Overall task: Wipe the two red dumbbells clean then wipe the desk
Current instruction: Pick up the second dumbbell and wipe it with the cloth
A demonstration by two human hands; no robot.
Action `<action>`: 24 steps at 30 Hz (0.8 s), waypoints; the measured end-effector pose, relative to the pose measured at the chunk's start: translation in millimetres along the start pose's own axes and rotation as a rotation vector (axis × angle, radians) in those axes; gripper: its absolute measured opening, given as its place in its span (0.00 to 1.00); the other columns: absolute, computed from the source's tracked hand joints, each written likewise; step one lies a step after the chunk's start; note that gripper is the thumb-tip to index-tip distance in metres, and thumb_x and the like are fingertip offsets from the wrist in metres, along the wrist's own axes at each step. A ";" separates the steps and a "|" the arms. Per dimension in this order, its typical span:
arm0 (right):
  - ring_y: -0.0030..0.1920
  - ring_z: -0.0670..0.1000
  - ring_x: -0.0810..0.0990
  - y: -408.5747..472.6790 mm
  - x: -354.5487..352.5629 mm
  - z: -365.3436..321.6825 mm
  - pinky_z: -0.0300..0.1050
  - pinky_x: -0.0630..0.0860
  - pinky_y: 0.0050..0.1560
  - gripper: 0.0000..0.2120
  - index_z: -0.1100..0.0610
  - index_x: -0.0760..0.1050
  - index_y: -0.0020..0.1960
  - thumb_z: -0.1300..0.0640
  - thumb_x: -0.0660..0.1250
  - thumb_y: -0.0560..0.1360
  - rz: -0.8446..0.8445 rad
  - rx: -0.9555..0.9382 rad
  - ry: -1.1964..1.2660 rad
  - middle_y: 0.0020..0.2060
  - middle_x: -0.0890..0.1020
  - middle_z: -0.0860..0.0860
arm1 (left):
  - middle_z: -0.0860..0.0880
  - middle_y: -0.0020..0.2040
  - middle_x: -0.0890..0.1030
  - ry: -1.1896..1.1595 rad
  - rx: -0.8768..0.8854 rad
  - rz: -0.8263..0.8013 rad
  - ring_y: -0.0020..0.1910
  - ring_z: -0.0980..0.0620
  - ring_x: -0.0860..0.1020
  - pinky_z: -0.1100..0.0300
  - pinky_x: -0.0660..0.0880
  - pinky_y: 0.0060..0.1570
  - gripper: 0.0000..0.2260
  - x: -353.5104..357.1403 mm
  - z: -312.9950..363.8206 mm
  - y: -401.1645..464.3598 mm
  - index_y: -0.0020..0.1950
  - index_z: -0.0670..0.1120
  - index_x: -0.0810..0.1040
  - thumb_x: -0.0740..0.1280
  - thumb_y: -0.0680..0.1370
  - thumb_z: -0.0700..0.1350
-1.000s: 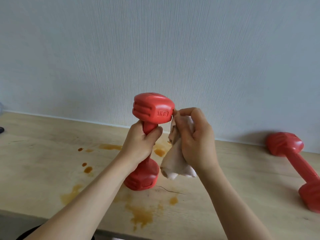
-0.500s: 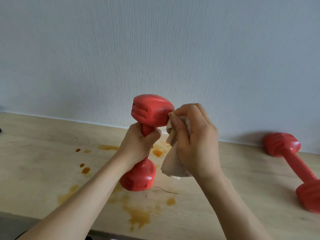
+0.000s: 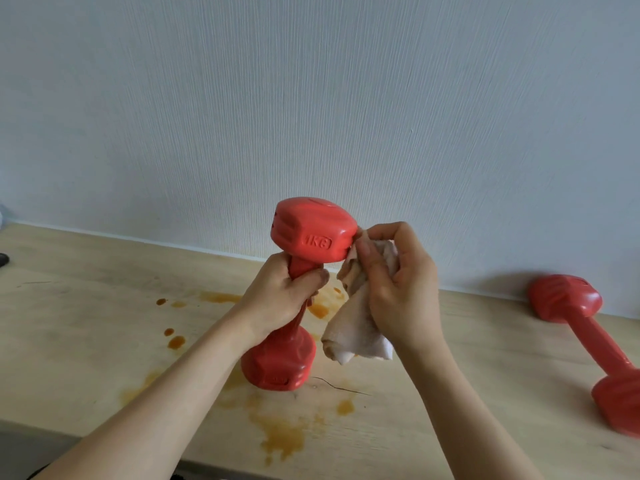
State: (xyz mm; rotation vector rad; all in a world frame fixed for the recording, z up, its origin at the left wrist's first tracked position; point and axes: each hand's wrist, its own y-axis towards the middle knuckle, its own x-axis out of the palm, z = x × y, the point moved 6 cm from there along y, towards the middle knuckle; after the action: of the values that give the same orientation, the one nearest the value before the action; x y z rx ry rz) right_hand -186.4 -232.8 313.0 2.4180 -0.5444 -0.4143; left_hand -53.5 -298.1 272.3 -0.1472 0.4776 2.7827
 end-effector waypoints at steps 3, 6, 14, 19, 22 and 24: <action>0.39 0.44 0.79 -10.2 12.2 -22.1 0.36 0.75 0.43 0.03 0.57 0.75 0.44 0.62 0.66 0.76 -0.017 -0.186 -0.123 0.42 0.78 0.52 | 0.51 0.24 0.73 0.047 -0.046 0.097 0.23 0.56 0.71 0.67 0.69 0.27 0.10 -6.8 -3.4 4.2 0.33 0.44 0.73 0.65 0.74 0.38; 0.38 0.42 0.78 -5.3 9.4 -15.5 0.31 0.72 0.41 0.04 0.57 0.75 0.42 0.63 0.66 0.75 -0.009 -0.135 -0.132 0.40 0.77 0.49 | 0.50 0.24 0.73 0.019 -0.055 0.066 0.25 0.53 0.72 0.64 0.69 0.28 0.07 -3.7 -4.7 2.0 0.33 0.44 0.73 0.66 0.71 0.42; 0.36 0.43 0.78 -7.9 10.8 -23.0 0.28 0.71 0.41 0.03 0.61 0.76 0.42 0.66 0.66 0.74 -0.016 -0.217 -0.157 0.40 0.78 0.52 | 0.47 0.26 0.73 0.020 -0.060 0.098 0.24 0.55 0.72 0.64 0.70 0.28 0.07 -3.8 -4.0 1.7 0.35 0.42 0.75 0.67 0.73 0.41; 0.36 0.51 0.81 -0.7 3.8 -1.8 0.52 0.78 0.43 0.05 0.49 0.74 0.41 0.57 0.65 0.75 -0.021 -0.005 -0.036 0.36 0.80 0.55 | 0.50 0.23 0.72 -0.008 -0.033 0.008 0.24 0.53 0.72 0.65 0.69 0.27 0.07 0.5 -3.2 -1.1 0.33 0.42 0.73 0.65 0.68 0.44; 0.40 0.54 0.82 5.0 -6.3 13.9 0.57 0.78 0.43 0.03 0.49 0.74 0.42 0.53 0.64 0.74 0.016 0.069 -0.045 0.38 0.82 0.55 | 0.49 0.24 0.71 -0.009 -0.001 -0.098 0.26 0.51 0.72 0.63 0.70 0.30 0.09 7.3 -1.2 -1.4 0.33 0.39 0.72 0.66 0.68 0.44; 0.41 0.57 0.83 6.6 -8.8 19.0 0.60 0.78 0.44 0.02 0.48 0.75 0.42 0.52 0.65 0.74 0.026 0.097 -0.007 0.37 0.82 0.54 | 0.48 0.25 0.71 -0.014 0.016 -0.137 0.27 0.50 0.72 0.62 0.70 0.31 0.13 10.1 1.0 -1.8 0.32 0.38 0.71 0.67 0.66 0.48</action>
State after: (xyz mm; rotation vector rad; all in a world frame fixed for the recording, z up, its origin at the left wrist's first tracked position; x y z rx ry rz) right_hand -203.7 -242.9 304.1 2.4999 -0.6117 -0.3938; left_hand -62.5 -293.3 271.1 -0.1506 0.4686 2.6435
